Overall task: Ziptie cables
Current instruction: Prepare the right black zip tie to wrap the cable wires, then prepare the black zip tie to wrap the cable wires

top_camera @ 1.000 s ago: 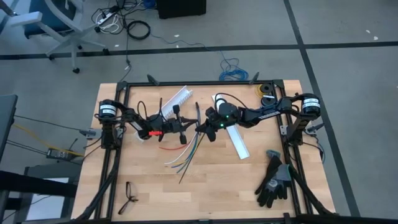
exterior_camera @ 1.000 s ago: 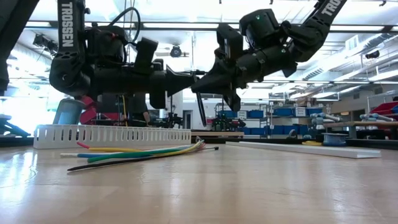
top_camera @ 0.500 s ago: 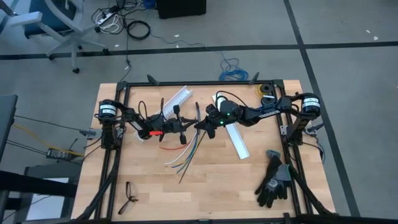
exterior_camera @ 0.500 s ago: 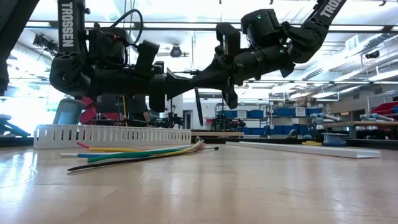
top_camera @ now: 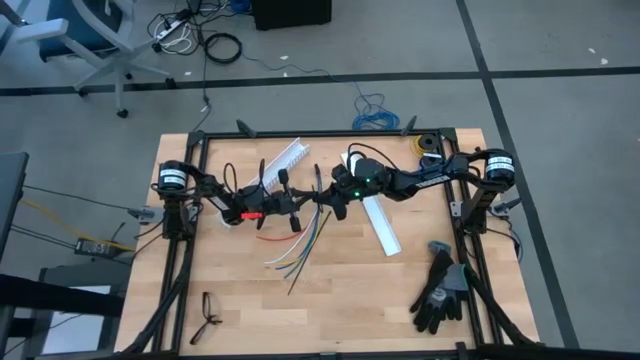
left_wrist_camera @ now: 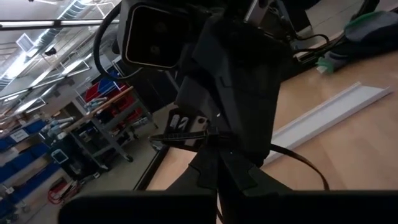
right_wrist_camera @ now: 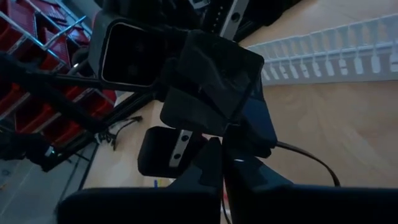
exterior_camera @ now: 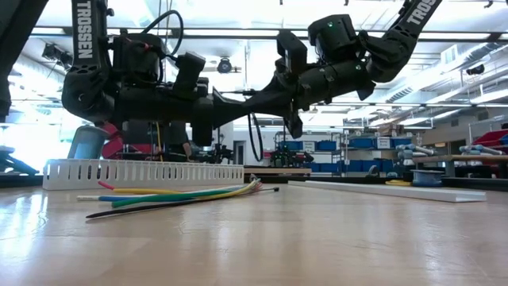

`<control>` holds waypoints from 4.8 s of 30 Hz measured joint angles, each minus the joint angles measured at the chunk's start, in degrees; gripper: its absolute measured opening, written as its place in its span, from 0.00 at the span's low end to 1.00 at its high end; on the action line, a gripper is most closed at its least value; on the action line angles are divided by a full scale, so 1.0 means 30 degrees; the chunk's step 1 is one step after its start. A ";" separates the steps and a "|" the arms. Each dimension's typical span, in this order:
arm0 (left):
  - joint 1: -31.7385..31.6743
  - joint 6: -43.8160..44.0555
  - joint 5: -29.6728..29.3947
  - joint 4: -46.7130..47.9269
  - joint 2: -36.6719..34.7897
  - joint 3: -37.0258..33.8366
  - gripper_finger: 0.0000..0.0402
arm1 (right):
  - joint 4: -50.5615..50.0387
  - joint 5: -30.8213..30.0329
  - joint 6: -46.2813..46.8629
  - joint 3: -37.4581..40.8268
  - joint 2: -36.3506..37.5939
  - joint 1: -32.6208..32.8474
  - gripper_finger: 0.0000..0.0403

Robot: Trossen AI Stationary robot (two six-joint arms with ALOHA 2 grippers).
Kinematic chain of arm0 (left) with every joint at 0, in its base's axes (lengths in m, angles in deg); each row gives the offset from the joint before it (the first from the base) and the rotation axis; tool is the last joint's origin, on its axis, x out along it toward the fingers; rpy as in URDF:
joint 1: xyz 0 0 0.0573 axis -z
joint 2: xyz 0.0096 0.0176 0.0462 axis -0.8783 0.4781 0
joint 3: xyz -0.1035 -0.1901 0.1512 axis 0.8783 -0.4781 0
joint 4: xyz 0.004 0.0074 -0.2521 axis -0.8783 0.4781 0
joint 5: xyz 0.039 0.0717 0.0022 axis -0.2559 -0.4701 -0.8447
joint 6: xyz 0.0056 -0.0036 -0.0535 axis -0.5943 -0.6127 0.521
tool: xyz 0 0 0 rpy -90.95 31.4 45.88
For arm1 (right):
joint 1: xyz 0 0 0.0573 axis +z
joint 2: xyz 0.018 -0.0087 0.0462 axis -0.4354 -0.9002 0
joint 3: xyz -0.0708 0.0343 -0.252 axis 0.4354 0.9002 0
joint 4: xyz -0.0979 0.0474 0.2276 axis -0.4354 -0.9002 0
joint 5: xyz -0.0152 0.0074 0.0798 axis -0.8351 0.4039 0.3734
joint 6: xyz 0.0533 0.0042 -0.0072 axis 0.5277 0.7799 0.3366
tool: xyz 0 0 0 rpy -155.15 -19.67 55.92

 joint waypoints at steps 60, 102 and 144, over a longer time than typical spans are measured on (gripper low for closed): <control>-0.0073 0.1195 0.1253 0.2370 0.0051 0.1027 0.00 | -0.0401 0.3898 -0.0569 -0.0036 0.0029 -0.1938 0.02; 0.0444 0.2871 -0.1396 0.9245 -0.4408 -0.0025 0.00 | -0.1354 0.6914 -0.1089 -0.0015 0.0029 -0.4139 0.29; -0.1661 0.8323 -0.0111 3.3248 -0.9719 0.3322 0.20 | -0.5653 0.2342 -0.2803 -0.0007 0.0460 0.0992 0.25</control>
